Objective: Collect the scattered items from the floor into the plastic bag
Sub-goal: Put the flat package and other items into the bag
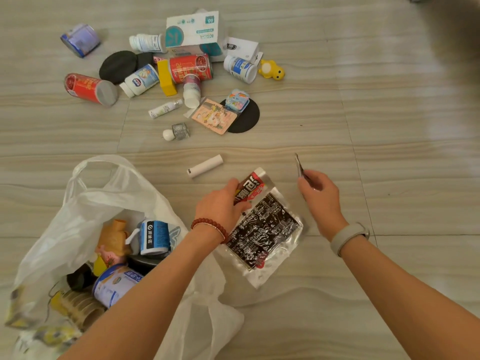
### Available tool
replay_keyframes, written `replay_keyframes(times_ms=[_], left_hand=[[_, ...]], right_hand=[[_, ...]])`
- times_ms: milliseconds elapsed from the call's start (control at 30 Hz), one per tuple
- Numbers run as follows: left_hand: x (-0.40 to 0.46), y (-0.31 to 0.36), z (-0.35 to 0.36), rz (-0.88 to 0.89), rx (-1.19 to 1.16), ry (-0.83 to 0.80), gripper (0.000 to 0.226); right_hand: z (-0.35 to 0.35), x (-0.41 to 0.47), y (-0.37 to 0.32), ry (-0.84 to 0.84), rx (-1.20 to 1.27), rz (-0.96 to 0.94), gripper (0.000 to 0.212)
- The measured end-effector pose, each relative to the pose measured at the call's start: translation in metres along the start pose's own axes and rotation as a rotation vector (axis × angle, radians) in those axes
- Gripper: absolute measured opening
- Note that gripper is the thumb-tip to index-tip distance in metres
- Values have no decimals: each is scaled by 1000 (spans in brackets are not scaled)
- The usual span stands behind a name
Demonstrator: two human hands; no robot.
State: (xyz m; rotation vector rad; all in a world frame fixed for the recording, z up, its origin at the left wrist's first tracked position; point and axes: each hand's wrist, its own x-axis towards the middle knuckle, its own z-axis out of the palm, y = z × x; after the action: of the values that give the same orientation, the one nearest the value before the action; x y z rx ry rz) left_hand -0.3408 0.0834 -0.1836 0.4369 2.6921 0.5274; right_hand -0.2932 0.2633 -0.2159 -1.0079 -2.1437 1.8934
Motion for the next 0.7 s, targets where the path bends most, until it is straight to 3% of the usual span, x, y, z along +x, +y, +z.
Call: replay_keyframes(times_ms=[167, 300, 400, 567, 633, 700], left_hand=[[-16, 12, -58, 55, -354, 249, 23], [-39, -3, -114, 15, -452, 398, 29], [-68, -46, -149, -95, -460, 322, 30], [-130, -129, -155, -372, -439, -12, 51], [-146, -150, -135, -417, -384, -24, 56], [-156, -161, -113, -399, -185, 48, 61]], right_hand=[[22, -25, -58, 92, -8, -241, 29], [48, -48, -113, 100, -114, -538, 33], [73, -68, -138, 8, -220, -629, 40], [123, -106, -142, -272, -446, -680, 43], [140, -122, -134, -414, -533, -613, 43], [151, -137, -122, -540, -643, -586, 45]])
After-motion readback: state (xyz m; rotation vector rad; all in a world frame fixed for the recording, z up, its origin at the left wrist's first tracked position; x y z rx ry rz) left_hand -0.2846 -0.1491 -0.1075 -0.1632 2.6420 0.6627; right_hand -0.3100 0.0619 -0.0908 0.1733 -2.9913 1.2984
